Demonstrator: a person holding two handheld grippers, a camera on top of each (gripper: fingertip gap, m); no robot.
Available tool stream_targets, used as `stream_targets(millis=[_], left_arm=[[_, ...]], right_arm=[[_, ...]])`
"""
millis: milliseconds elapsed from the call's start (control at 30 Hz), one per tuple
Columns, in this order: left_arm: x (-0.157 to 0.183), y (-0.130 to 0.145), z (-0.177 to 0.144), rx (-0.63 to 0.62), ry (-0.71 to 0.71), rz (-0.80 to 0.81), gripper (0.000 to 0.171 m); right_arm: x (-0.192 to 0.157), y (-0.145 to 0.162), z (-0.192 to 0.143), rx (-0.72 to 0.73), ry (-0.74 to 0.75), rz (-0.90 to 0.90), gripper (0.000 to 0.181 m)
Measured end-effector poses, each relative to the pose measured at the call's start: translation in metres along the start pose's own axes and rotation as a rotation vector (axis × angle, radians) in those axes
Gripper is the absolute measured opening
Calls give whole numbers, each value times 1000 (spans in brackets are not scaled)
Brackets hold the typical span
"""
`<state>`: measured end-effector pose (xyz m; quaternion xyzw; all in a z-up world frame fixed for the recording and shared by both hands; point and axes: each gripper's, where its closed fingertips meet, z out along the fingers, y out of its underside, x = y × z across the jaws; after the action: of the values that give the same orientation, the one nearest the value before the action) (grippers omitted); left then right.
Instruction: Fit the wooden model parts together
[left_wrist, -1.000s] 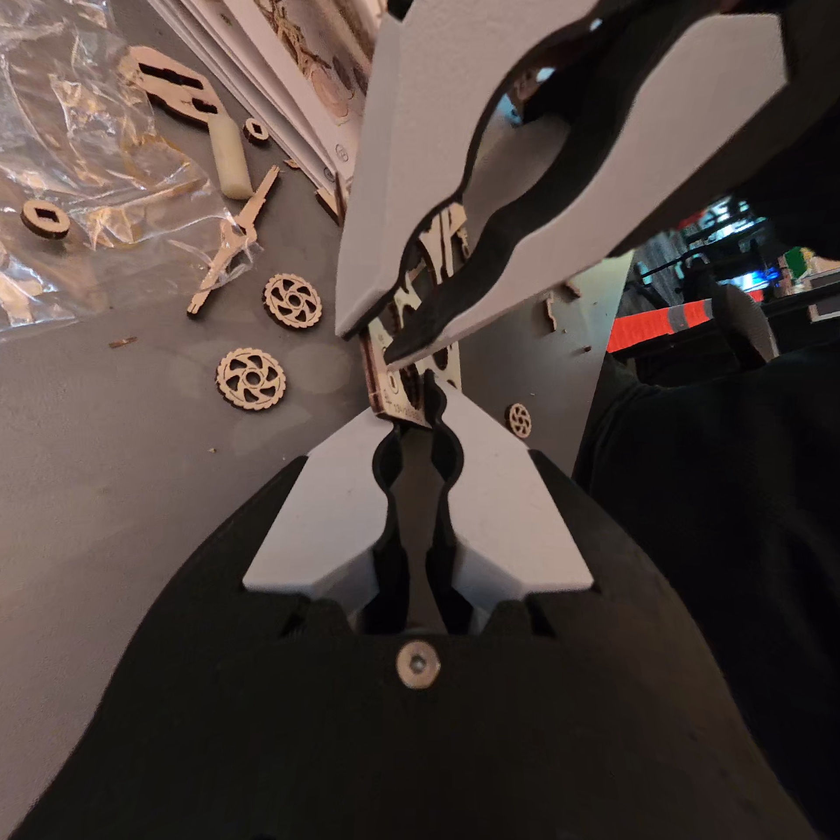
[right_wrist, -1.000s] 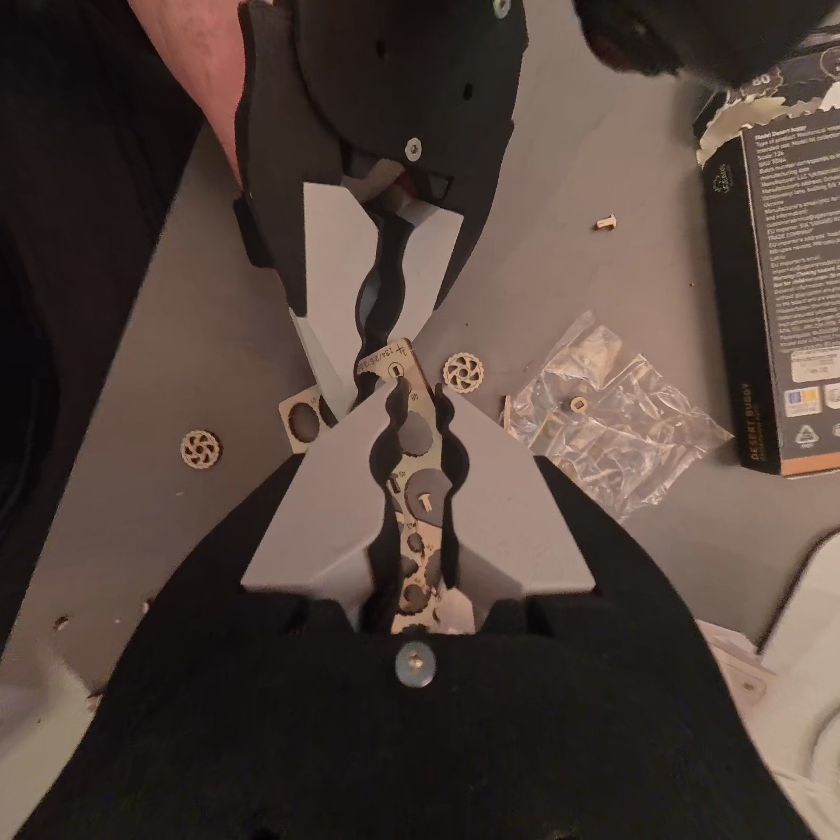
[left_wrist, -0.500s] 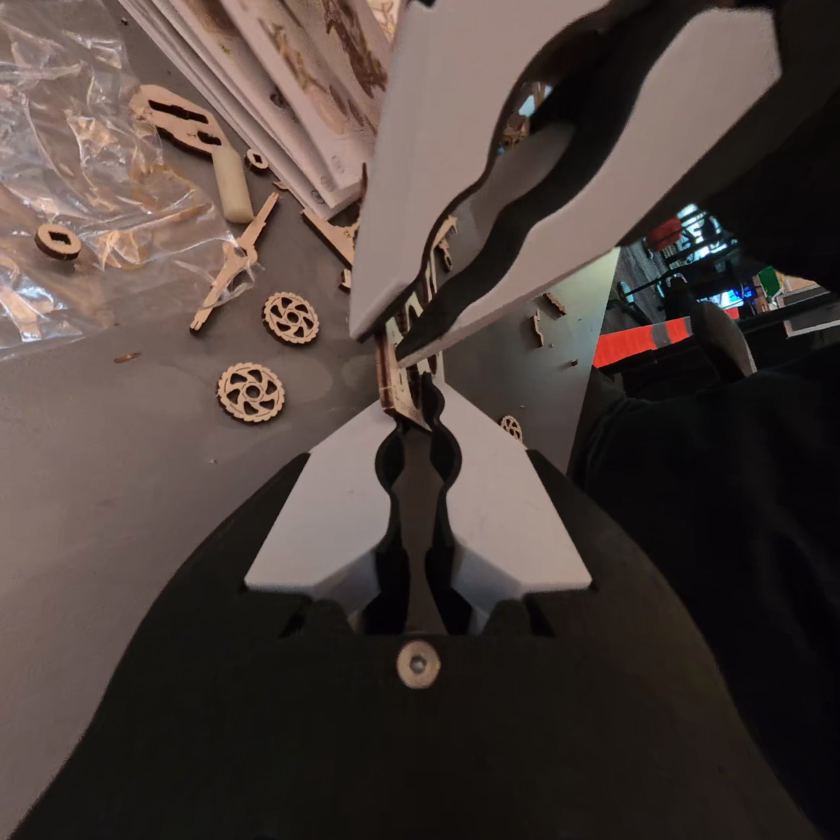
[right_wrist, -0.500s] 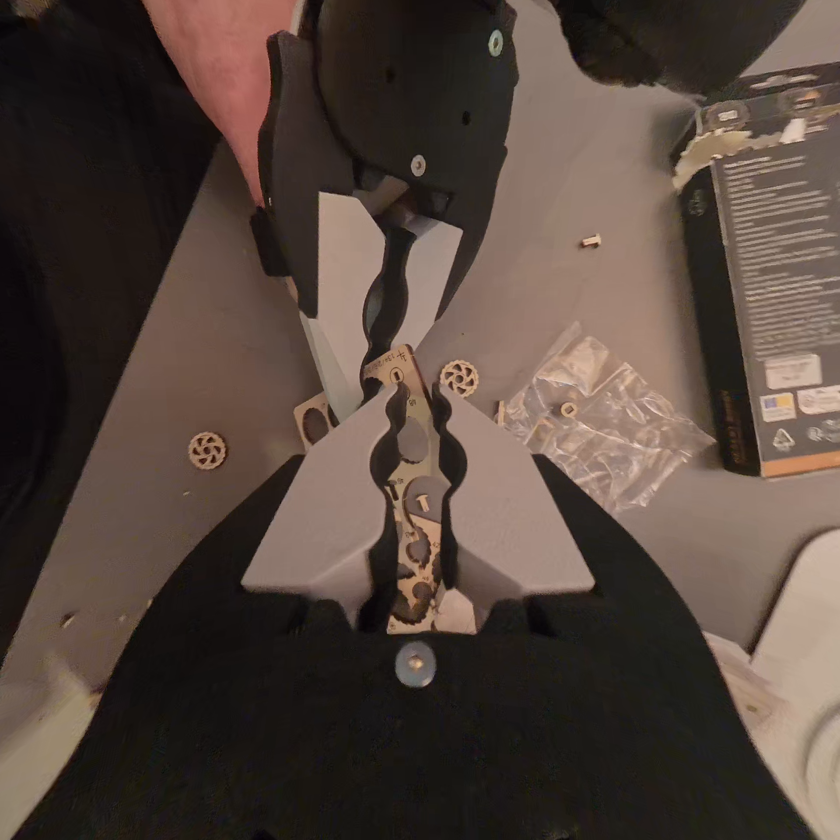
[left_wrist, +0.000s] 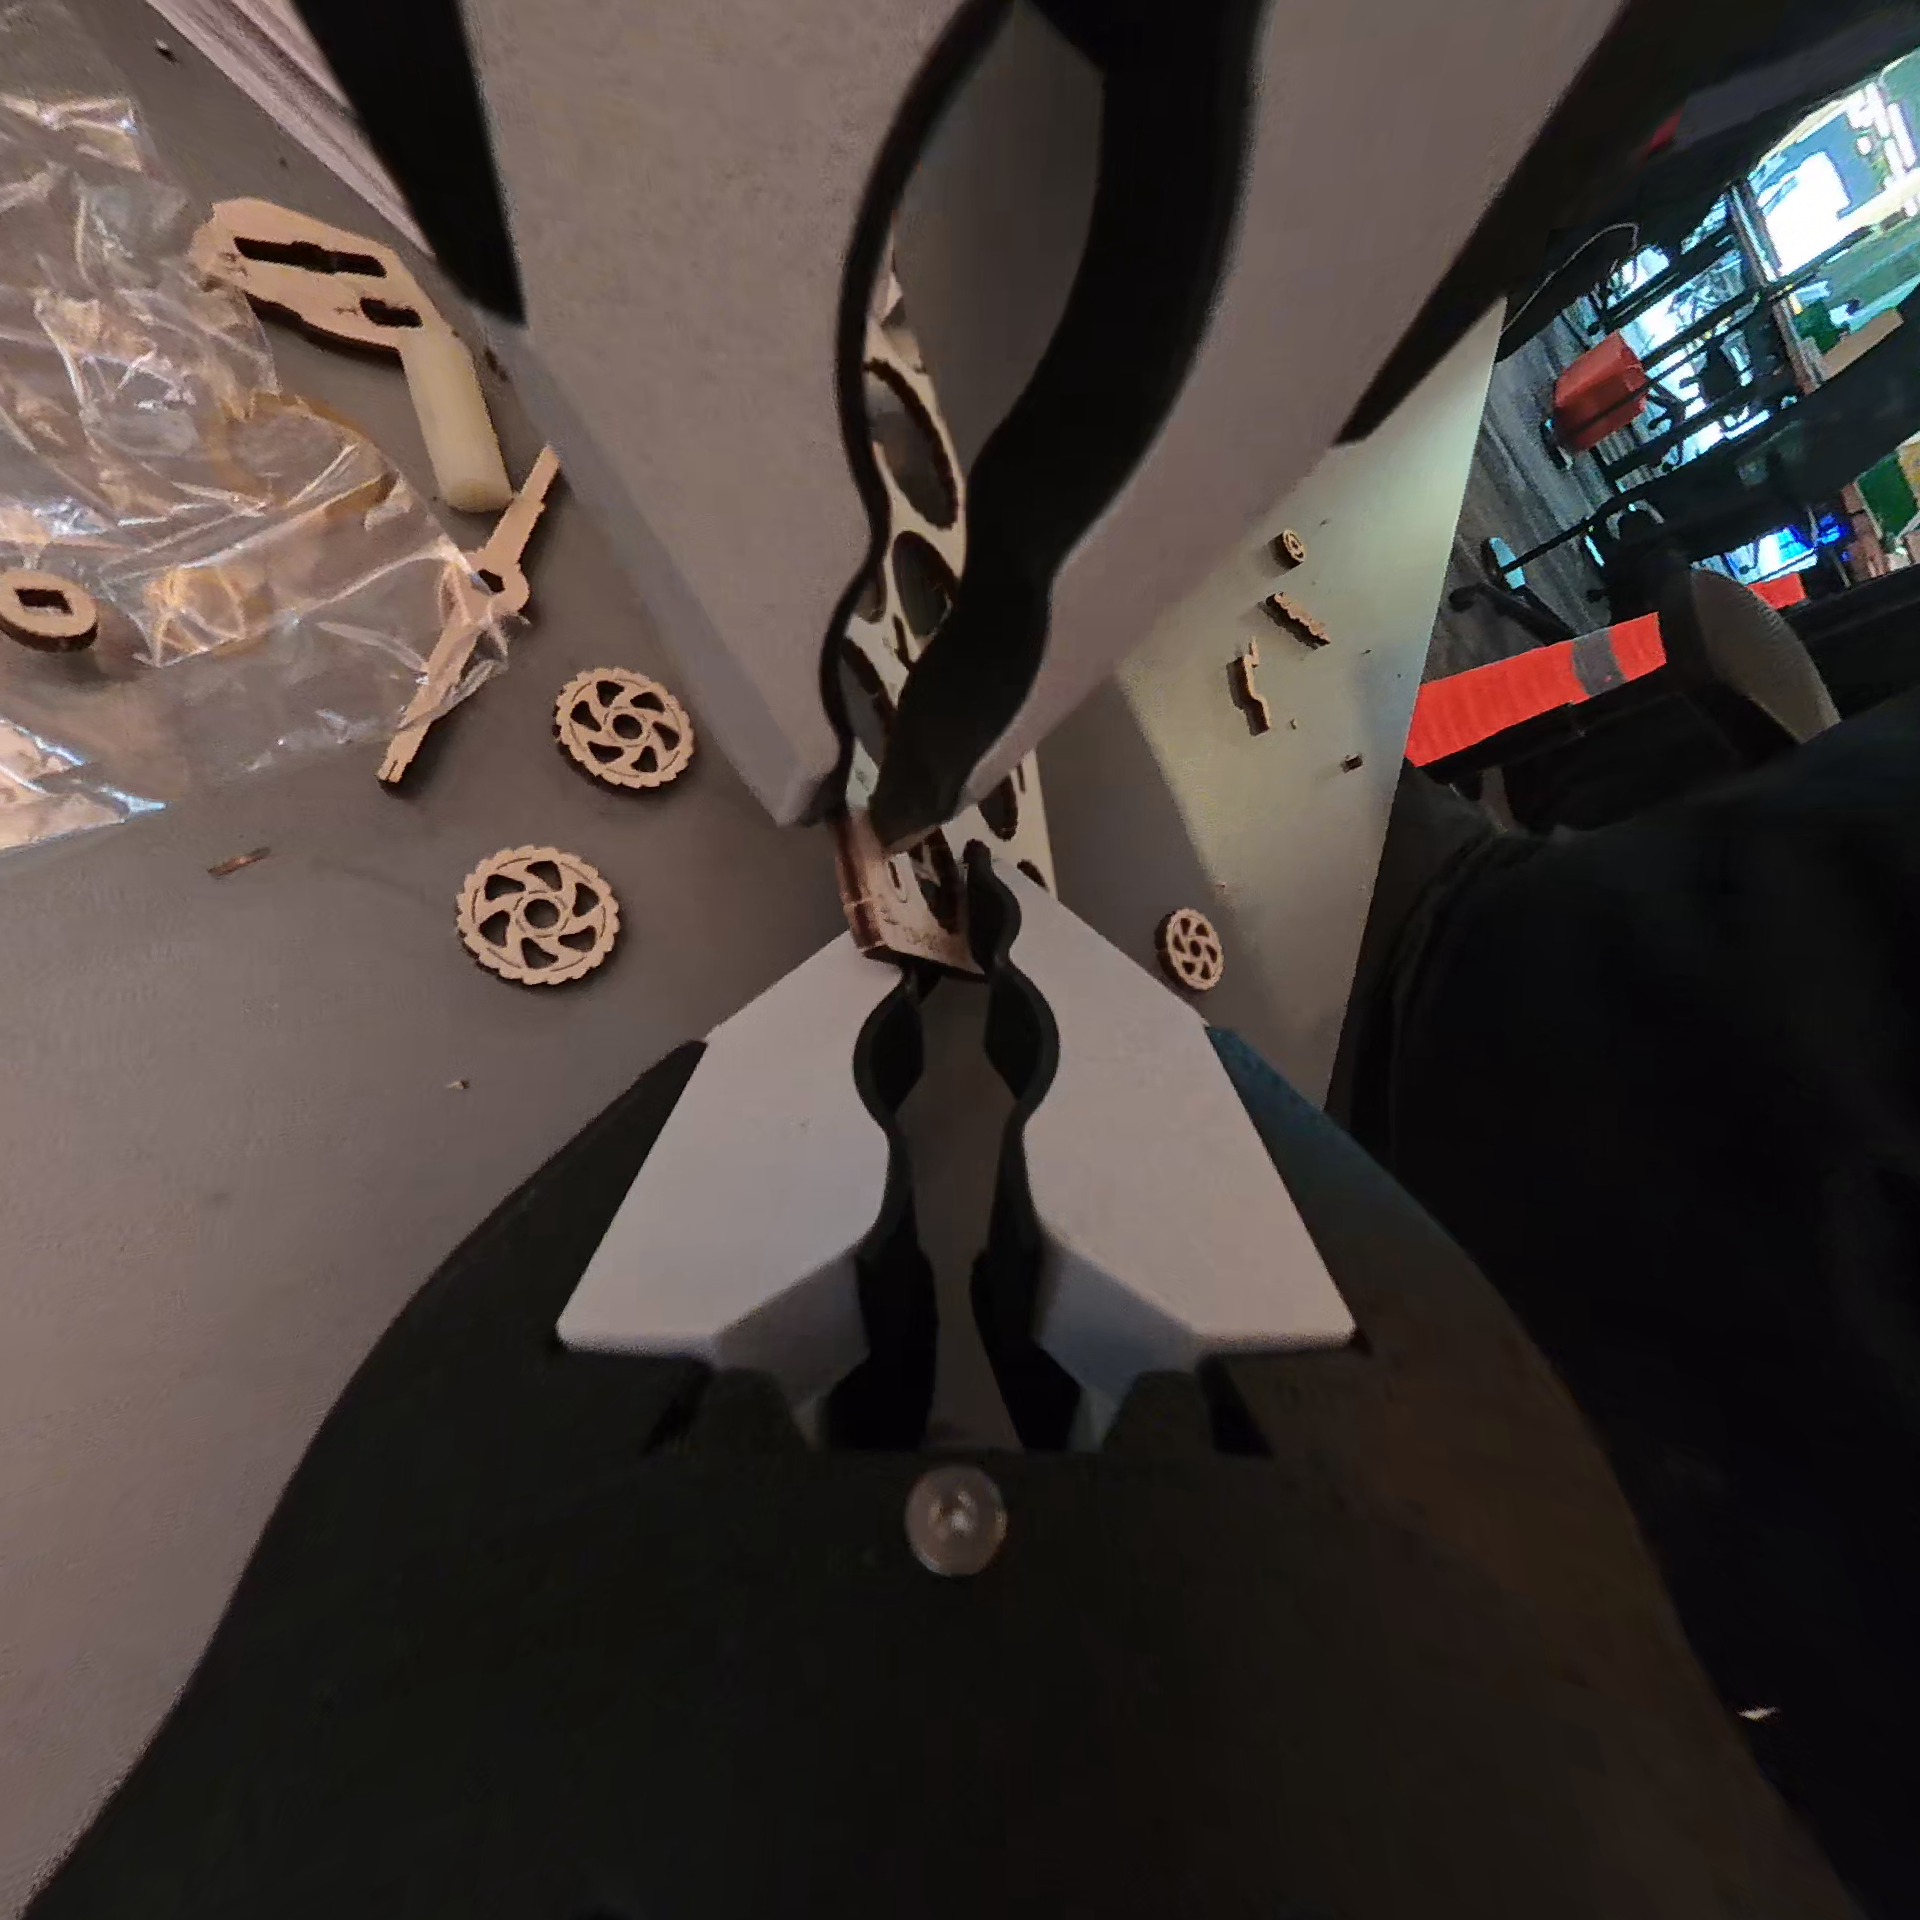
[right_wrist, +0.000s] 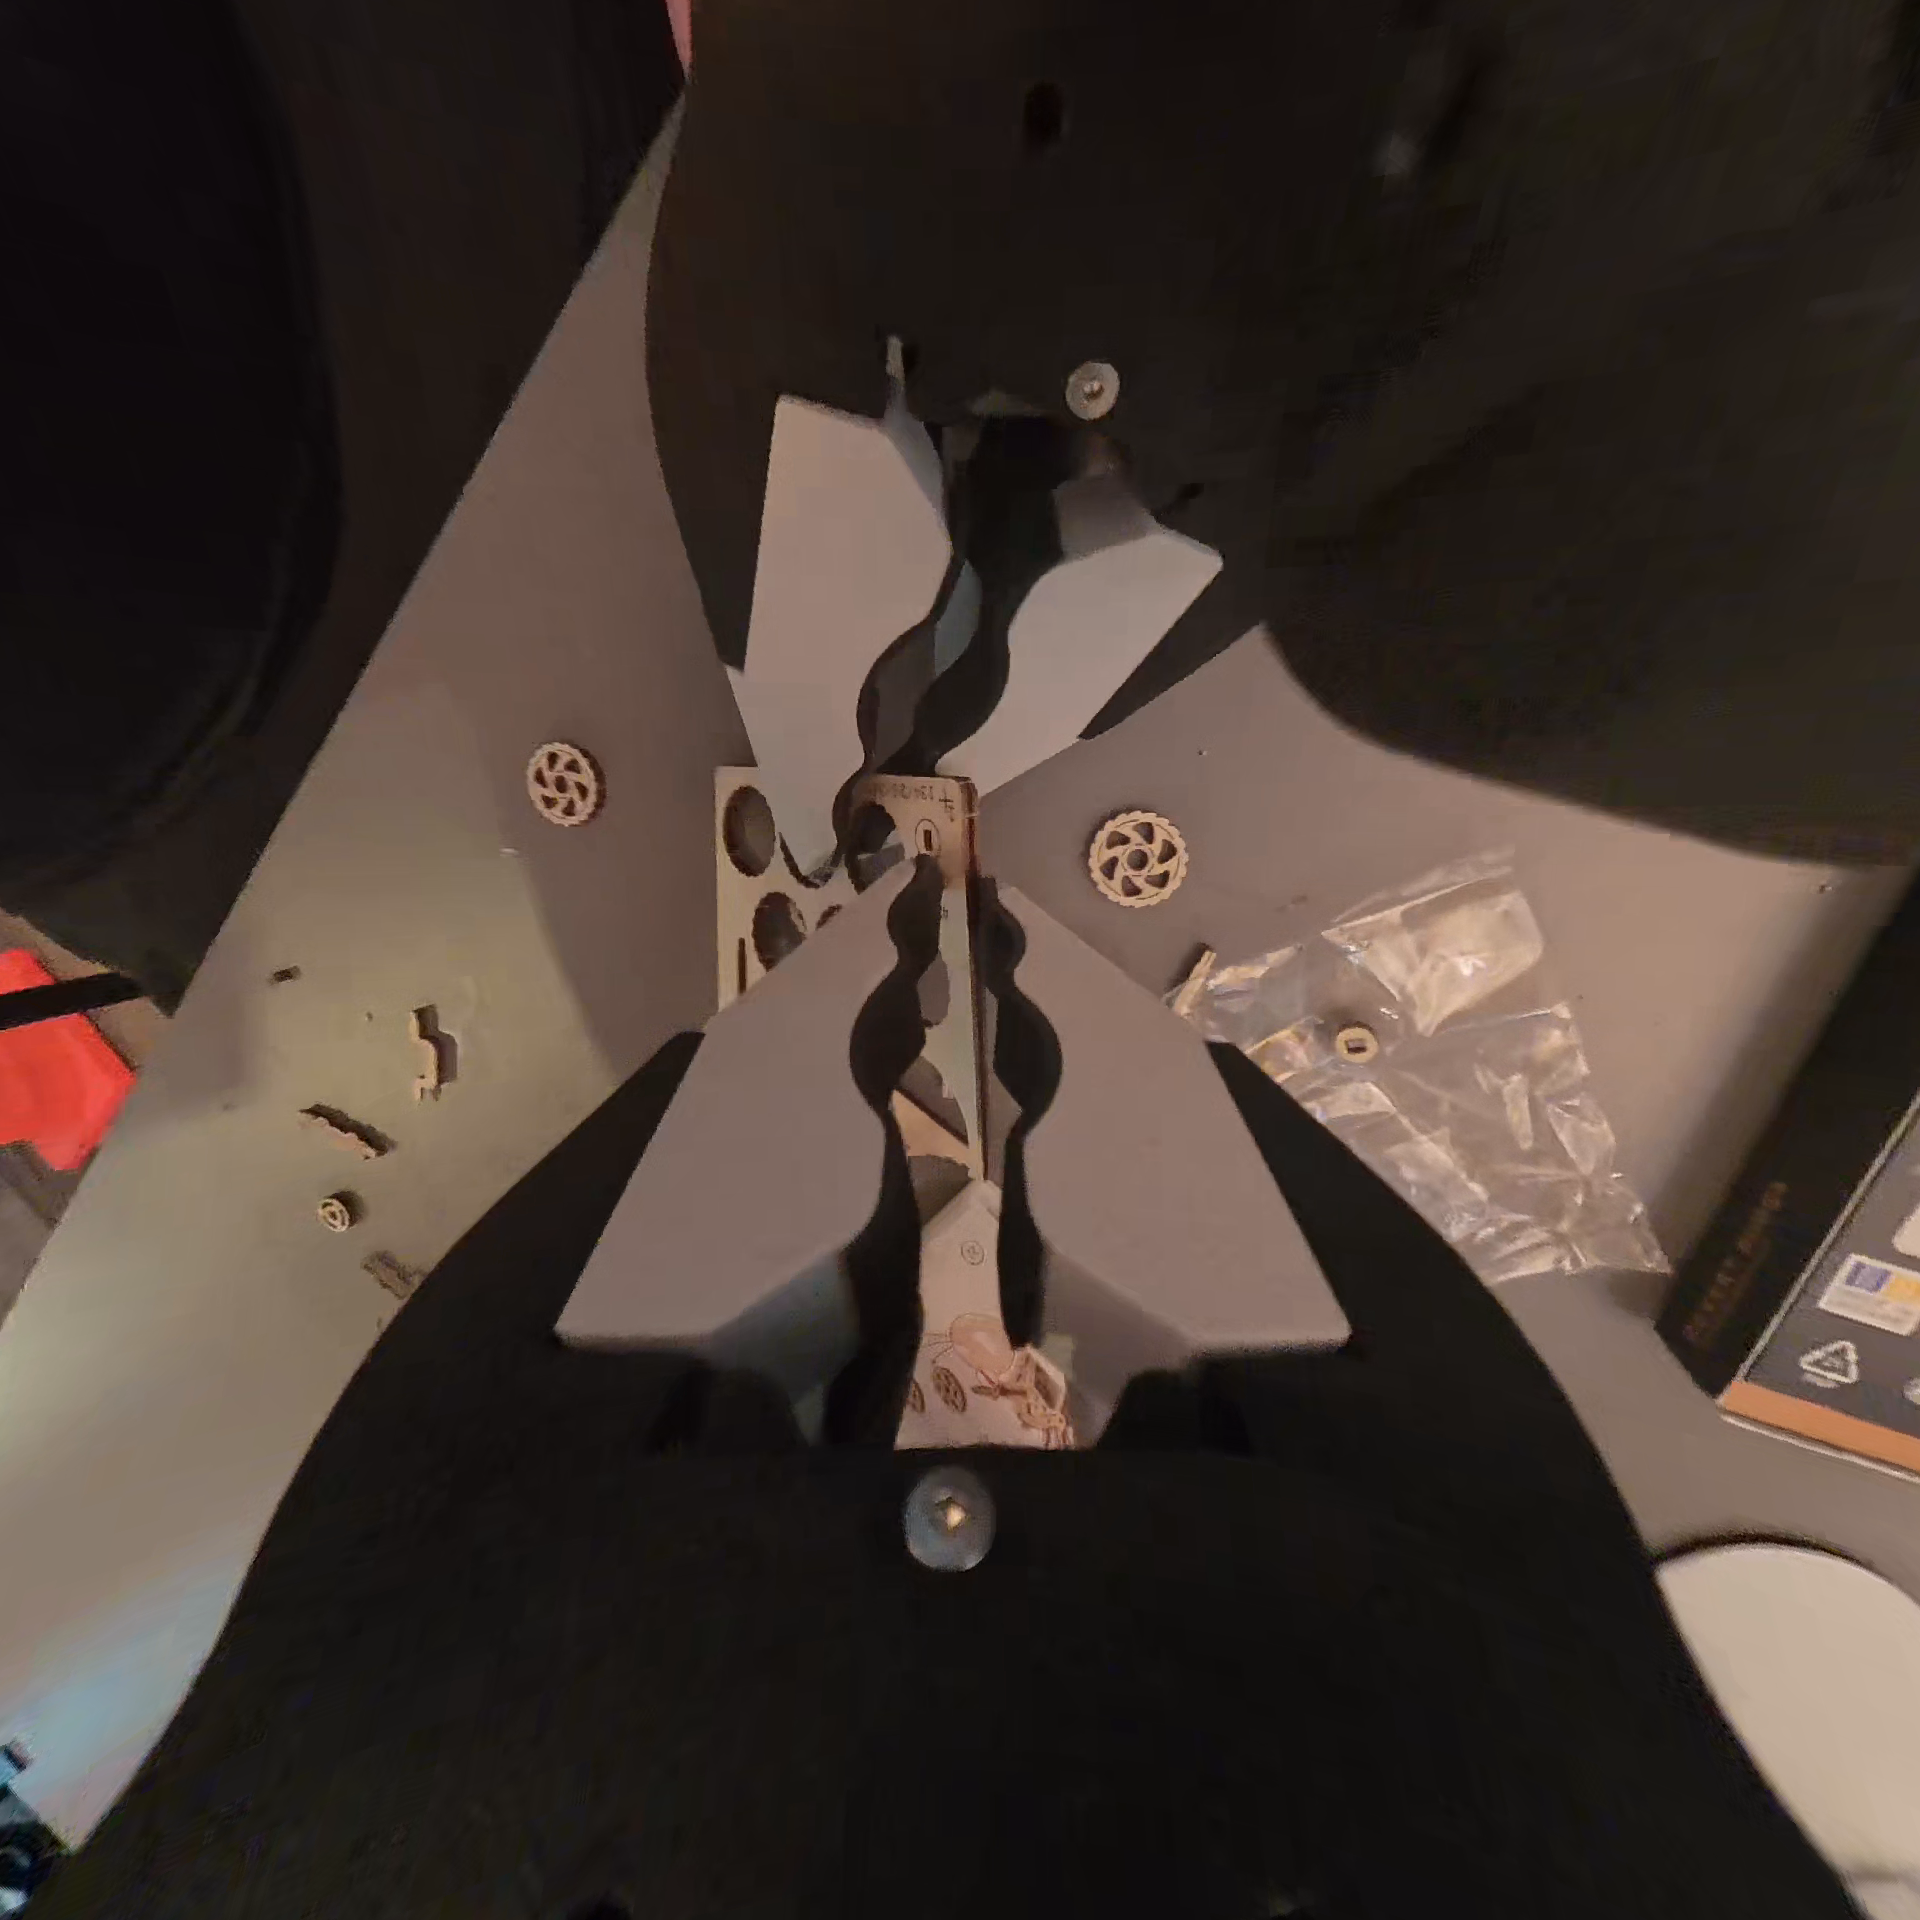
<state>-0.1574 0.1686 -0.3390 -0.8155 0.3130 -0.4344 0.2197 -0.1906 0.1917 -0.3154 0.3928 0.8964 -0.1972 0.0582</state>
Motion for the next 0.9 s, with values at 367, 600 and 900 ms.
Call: stream_targets(millis=[367, 600, 900], left_arm=[[2, -8, -4, 61, 43, -30, 1], [2, -8, -4, 60, 49, -34, 1], [4, -7, -4, 53, 64, -32, 1]], right_arm=[[1, -4, -10, 187, 213, 56, 5], [-1, -8, -5, 240, 89, 125, 9], [-2, -10, -7, 304, -61, 209, 5]])
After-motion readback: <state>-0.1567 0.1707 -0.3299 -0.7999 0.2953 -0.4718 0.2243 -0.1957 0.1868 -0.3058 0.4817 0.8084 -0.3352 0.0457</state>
